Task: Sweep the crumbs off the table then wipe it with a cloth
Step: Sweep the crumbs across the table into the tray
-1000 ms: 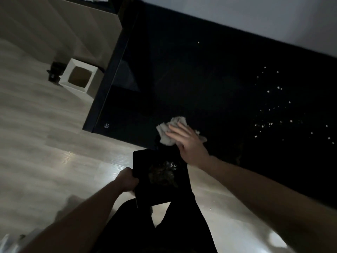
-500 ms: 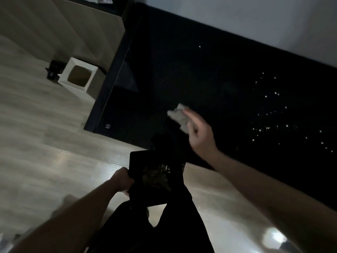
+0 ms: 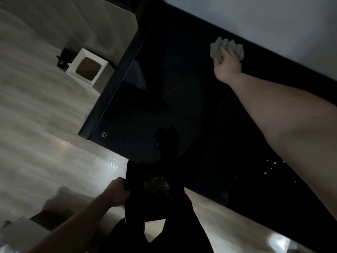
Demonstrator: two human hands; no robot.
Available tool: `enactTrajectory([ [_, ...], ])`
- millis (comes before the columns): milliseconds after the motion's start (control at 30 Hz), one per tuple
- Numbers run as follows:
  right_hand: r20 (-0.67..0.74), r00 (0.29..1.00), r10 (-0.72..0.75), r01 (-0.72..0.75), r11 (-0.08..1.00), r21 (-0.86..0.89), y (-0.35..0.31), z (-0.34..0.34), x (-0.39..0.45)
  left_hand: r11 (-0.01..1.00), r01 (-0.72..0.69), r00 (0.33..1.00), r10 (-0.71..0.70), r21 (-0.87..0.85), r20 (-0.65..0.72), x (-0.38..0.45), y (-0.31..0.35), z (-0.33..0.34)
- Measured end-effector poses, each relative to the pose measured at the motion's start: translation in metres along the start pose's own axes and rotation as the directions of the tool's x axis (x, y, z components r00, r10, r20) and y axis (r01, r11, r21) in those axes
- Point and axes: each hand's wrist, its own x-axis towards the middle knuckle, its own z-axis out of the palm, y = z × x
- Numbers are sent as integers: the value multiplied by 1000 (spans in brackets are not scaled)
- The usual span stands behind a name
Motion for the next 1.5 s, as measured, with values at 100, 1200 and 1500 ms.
enactTrajectory([
  [100,55,998,-5,9,998,-70,-3,12,-8,1000,-6,1000,6,-21,-8,-1,4,3],
  [1200,-136,986,99,6,788,616,61,17,-468,995,-91,994,88,34,70,-45,30,43],
  [1500,-297,887,353,-157,836,526,198,-58,-395,993,-122,992,122,4,40,-59,63,91],
])
